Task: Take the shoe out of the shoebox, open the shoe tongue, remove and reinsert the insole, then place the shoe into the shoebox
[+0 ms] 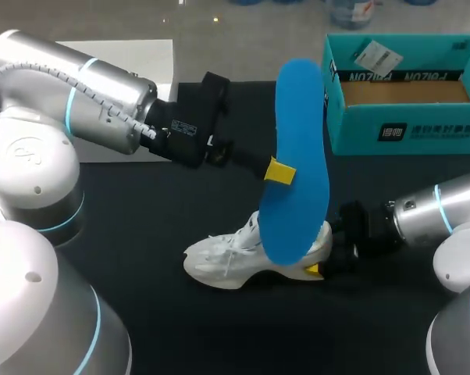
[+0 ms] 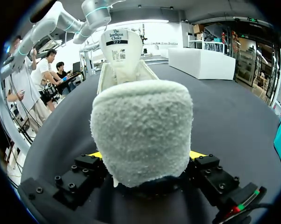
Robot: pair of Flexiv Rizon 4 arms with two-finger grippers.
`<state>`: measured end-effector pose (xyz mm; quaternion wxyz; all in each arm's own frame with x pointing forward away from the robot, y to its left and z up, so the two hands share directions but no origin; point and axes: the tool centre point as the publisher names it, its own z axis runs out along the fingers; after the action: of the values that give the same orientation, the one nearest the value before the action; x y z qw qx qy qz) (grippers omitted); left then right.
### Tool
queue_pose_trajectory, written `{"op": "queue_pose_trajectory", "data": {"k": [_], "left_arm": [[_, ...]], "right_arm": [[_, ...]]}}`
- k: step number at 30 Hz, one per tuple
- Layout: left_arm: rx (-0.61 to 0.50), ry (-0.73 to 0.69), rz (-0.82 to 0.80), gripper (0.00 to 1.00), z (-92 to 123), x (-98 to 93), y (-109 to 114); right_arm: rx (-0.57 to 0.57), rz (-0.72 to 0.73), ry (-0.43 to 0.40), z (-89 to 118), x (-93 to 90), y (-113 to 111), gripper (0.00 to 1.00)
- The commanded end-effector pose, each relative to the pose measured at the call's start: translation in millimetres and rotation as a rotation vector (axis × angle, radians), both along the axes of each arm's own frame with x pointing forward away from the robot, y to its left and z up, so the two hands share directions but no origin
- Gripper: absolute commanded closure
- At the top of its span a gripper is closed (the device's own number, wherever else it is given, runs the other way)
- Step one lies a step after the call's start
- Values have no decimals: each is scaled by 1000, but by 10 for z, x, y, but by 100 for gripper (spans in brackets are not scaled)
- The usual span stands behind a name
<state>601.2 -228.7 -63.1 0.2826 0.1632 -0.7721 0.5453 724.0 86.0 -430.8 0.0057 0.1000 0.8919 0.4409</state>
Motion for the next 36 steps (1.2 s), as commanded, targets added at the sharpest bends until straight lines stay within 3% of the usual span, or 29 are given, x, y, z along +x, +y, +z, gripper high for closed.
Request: {"op": "queue_pose_trajectory", "data": {"k": [1,22,23,24,25,26,31,36], "left_arm": [[-4,0,12,100,-50,-69,24],[-6,36,33,100,-129,-25,46],[-6,36,33,100,-129,-25,46],[-6,36,33,100,-129,-25,46],[-6,36,33,100,-129,-25,46],[-6,36,33,100,-129,-25,46],[-6,36,33,100,-129,-25,46],[-6,36,33,100,-129,-25,46]], "right_arm": [[-6,-1,1,-84,-28,37,100],[-6,-1,1,-84,-28,37,100],[-6,-1,1,-84,-28,37,95],[-6,-1,1,-84,-28,37,75],[-6,-1,1,-84,-28,37,23],[-6,-1,1,-84,-28,37,0],[-15,-11,5,-54,-20,29,0],[-116,-44,41,66,-52,-1,0]]}}
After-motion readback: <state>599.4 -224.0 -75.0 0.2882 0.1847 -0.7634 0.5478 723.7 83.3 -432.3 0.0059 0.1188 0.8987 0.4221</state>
